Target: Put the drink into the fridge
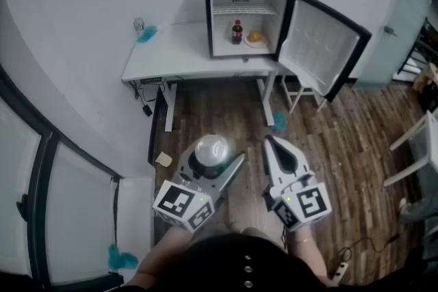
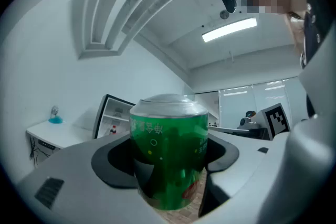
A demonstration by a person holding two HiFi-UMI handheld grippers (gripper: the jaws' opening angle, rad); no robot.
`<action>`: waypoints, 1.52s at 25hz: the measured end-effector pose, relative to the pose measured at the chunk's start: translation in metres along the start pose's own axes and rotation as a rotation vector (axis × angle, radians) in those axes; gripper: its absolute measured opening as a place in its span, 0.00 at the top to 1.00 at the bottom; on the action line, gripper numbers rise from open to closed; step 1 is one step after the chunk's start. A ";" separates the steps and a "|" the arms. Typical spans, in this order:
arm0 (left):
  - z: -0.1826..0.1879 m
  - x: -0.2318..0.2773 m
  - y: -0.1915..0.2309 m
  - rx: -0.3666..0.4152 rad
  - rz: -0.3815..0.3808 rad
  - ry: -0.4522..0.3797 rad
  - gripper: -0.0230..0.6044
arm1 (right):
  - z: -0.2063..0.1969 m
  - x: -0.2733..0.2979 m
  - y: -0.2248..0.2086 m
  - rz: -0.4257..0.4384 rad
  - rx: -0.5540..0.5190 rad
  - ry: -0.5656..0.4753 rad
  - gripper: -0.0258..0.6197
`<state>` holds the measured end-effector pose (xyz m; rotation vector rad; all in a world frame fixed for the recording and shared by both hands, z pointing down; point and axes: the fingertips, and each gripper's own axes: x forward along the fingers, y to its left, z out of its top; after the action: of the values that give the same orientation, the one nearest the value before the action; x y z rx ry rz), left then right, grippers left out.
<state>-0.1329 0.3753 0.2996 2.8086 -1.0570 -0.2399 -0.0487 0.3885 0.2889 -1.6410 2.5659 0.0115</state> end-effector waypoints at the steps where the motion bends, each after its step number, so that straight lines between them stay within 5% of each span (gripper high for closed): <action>1: 0.000 0.000 0.001 0.000 0.001 -0.001 0.42 | 0.000 0.000 0.000 0.001 0.000 -0.005 0.95; 38: -0.029 0.066 -0.027 -0.019 0.006 0.028 0.42 | -0.027 -0.005 -0.053 0.100 0.234 0.001 0.95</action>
<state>-0.0607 0.3532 0.3169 2.7831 -1.0515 -0.2086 -0.0010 0.3687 0.3184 -1.4290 2.5340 -0.2722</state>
